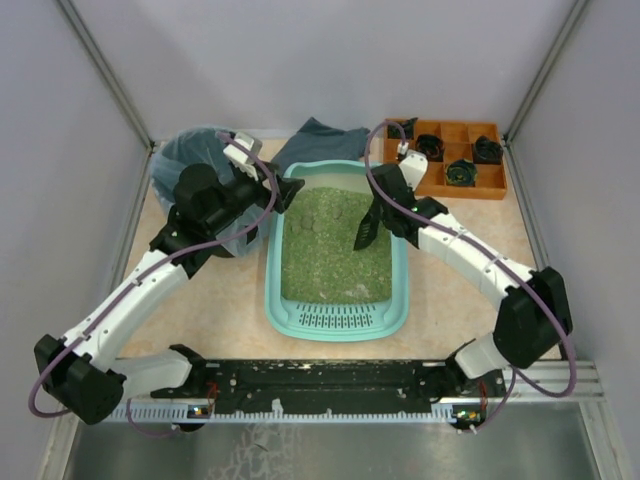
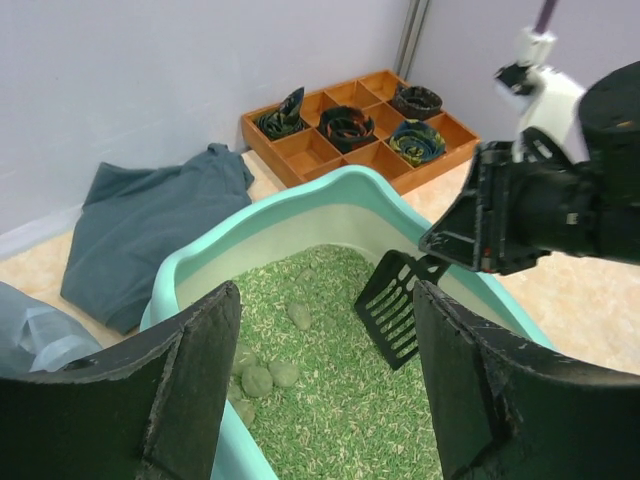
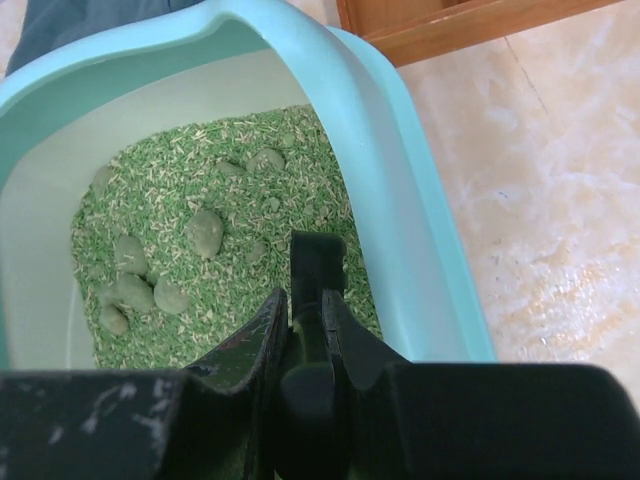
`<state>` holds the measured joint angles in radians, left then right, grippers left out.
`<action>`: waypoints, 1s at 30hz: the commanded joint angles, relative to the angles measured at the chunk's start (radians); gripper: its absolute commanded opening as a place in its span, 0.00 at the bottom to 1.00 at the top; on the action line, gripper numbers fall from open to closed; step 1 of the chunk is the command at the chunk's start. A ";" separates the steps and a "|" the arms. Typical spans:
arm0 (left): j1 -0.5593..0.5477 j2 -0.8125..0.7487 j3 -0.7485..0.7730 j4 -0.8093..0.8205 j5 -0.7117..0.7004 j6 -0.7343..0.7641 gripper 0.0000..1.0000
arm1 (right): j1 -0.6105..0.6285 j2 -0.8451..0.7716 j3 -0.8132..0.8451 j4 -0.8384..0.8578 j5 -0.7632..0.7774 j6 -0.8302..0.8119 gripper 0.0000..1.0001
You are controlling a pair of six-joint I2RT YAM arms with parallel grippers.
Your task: Clean the litter box
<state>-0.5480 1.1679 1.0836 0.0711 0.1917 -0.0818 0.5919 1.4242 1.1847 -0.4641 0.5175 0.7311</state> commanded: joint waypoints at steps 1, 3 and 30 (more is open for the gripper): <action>0.003 -0.024 -0.013 0.021 -0.009 0.015 0.75 | -0.025 0.064 0.070 0.111 -0.041 0.015 0.00; 0.003 -0.023 -0.012 0.020 -0.001 0.013 0.75 | -0.031 0.099 0.077 0.136 -0.062 0.016 0.00; 0.005 -0.009 -0.011 0.016 0.031 0.014 0.76 | -0.050 0.407 -0.011 0.557 -0.577 0.107 0.00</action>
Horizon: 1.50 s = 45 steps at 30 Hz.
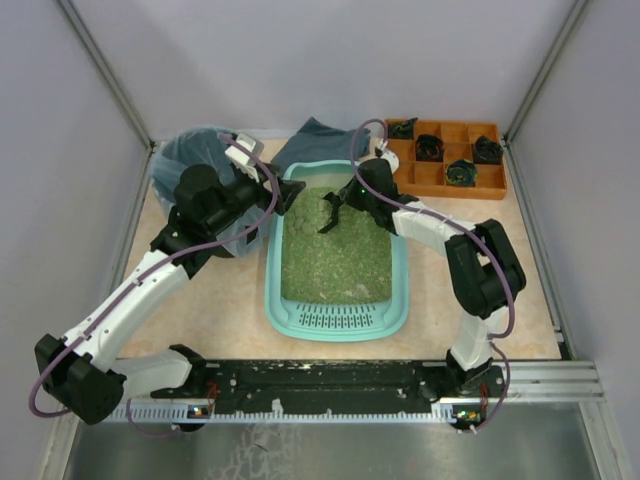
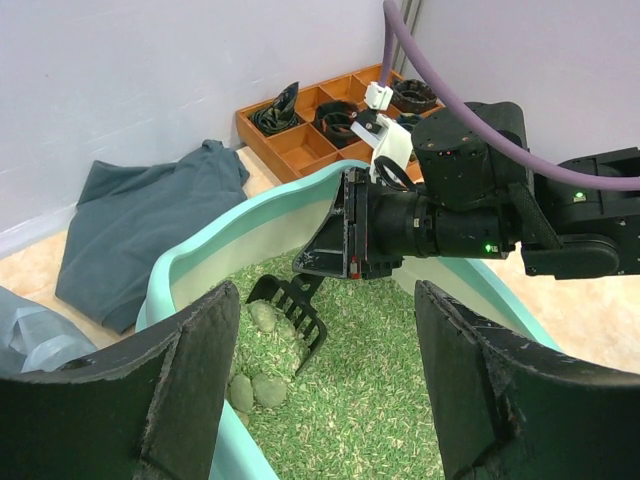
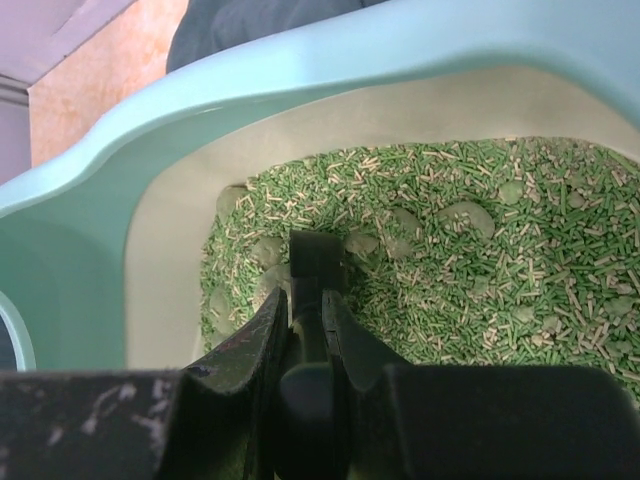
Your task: Clean the litter box
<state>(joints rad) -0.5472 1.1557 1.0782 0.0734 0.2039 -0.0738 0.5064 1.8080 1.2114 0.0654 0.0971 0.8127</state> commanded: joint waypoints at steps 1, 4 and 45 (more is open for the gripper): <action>0.004 0.004 -0.006 0.013 0.020 0.007 0.76 | 0.035 0.006 -0.046 0.035 -0.155 0.024 0.00; 0.003 0.003 -0.004 0.012 0.017 0.009 0.76 | 0.034 -0.050 -0.093 0.076 -0.138 0.030 0.00; 0.010 0.002 -0.014 0.016 -0.015 0.009 0.76 | 0.003 -0.469 -0.476 0.376 0.055 0.270 0.00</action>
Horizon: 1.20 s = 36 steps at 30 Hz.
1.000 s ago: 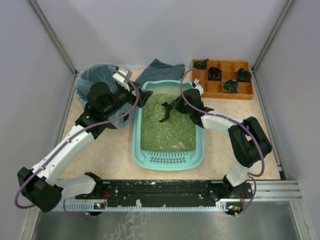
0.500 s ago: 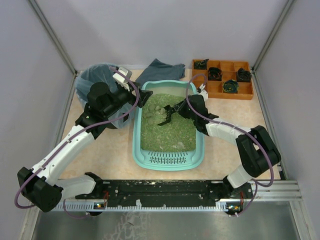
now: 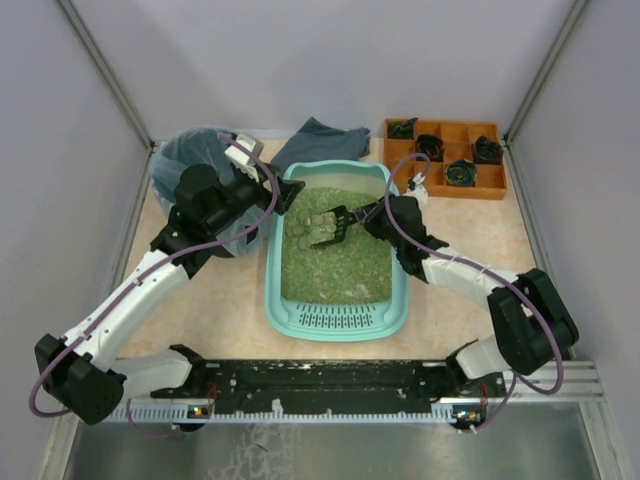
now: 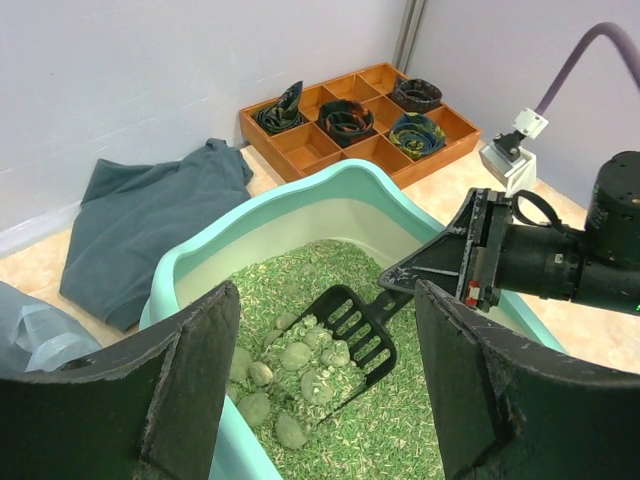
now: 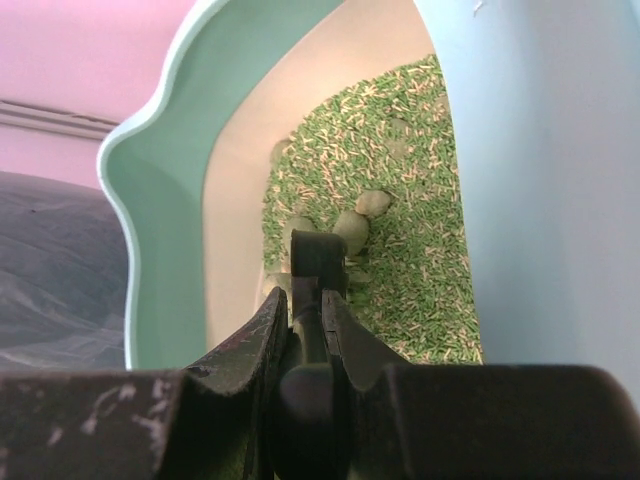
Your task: Clean the litter box
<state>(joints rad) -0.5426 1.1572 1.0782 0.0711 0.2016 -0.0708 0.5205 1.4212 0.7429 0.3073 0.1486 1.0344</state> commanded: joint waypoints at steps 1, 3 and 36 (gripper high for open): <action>0.006 0.001 -0.014 0.018 -0.013 0.006 0.76 | -0.014 -0.093 -0.017 0.138 0.002 0.053 0.00; 0.007 0.000 -0.014 0.019 -0.013 0.006 0.76 | -0.021 -0.117 -0.033 0.141 -0.002 0.059 0.00; 0.010 -0.590 -0.199 -0.465 -0.242 -0.073 0.78 | -0.159 -0.582 -0.167 -0.231 -0.182 0.023 0.00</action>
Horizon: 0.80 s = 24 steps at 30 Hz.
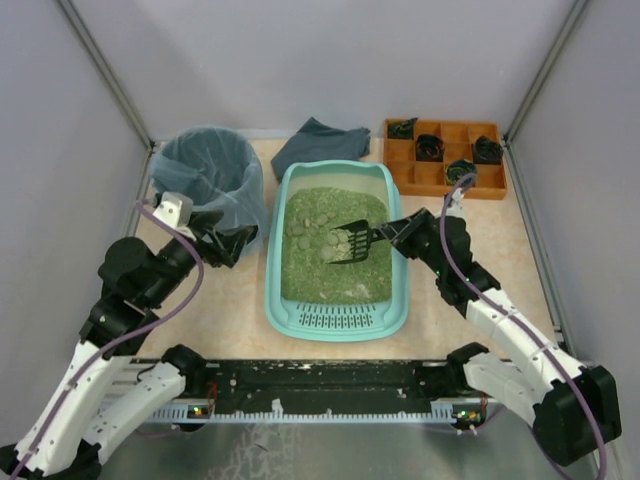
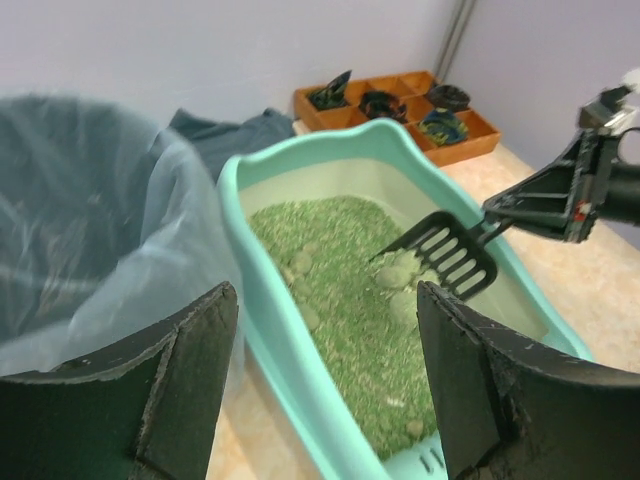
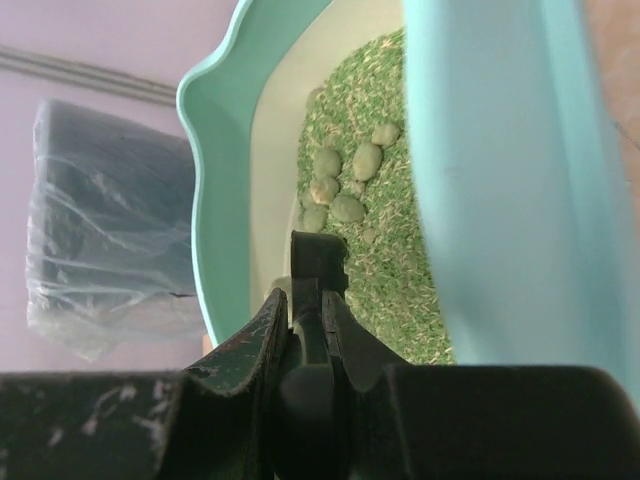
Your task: Clean the litter box
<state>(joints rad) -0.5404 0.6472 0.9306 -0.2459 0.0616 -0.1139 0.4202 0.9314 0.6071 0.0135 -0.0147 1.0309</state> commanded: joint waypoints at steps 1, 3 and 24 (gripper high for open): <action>0.007 -0.106 -0.059 -0.161 -0.113 -0.039 0.78 | -0.072 -0.117 -0.060 0.100 -0.038 0.046 0.00; 0.006 -0.144 -0.073 -0.184 -0.128 -0.055 0.78 | -0.047 -0.086 -0.046 0.148 -0.093 0.051 0.00; 0.005 -0.264 -0.158 -0.276 -0.134 -0.053 0.81 | -0.105 -0.153 -0.096 0.171 -0.237 0.085 0.00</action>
<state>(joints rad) -0.5365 0.4149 0.7837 -0.5205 -0.0757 -0.1680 0.3046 0.7895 0.5030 0.0719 -0.1947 1.0775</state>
